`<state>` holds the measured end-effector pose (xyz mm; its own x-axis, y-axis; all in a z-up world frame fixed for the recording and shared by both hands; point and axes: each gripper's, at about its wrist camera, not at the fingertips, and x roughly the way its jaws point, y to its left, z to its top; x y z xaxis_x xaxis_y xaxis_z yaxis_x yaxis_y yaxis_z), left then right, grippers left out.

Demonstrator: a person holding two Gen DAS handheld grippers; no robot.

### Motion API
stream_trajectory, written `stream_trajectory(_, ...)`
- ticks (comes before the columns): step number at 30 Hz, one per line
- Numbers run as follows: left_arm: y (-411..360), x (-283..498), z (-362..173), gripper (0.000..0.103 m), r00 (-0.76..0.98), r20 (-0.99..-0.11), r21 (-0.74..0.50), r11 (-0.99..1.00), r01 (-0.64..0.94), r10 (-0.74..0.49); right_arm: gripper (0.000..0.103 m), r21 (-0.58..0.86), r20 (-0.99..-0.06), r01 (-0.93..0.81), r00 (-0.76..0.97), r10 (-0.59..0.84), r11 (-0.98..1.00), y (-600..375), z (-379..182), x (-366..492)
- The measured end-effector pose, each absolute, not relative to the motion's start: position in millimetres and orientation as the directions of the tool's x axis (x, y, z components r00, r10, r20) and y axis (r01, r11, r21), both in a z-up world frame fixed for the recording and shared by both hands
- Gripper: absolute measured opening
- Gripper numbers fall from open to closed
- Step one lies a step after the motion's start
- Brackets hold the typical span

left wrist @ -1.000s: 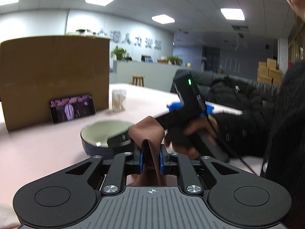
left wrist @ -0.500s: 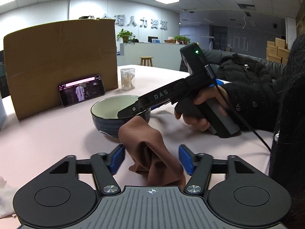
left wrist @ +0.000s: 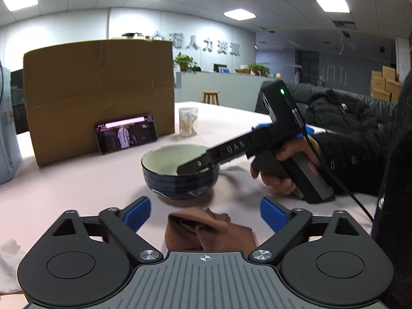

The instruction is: Clean bowl

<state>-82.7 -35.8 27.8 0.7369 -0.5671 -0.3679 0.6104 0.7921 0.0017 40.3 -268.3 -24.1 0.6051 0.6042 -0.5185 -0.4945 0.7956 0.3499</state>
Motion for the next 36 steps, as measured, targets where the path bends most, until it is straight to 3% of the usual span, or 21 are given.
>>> stream_trajectory(10,-29.7,-74.5,35.8,0.103,0.794,-0.256,-0.028,0.825,0.565,-0.552,0.098,0.362,-0.507,-0.504,0.599,0.62,0.784,-269.4,-22.6,38.9)
stream_trajectory(15,-21.4,-63.1,40.7,0.103,0.862,-0.161,-0.069,0.877,0.476,-0.481,0.098,0.34,-0.496,-0.514,0.613,0.614,0.788,-268.4,-18.8,33.5)
stream_trajectory(24,-19.1,-37.3,49.7,0.103,0.952,-0.073,-0.11,0.951,0.289,-0.297,0.1,0.257,-0.417,-0.537,0.689,0.593,0.804,-270.2,-5.4,13.9)
stream_trajectory(31,-14.9,-9.9,51.1,0.103,0.974,-0.106,-0.13,0.974,0.186,-0.2,0.103,0.132,-0.33,-0.425,0.833,0.444,0.896,-291.8,4.6,7.5)
stream_trajectory(36,-2.2,11.1,44.1,0.103,0.992,-0.123,-0.131,0.991,0.017,-0.033,0.103,0.079,-0.288,-0.334,0.894,0.342,0.939,-307.8,5.1,13.6)
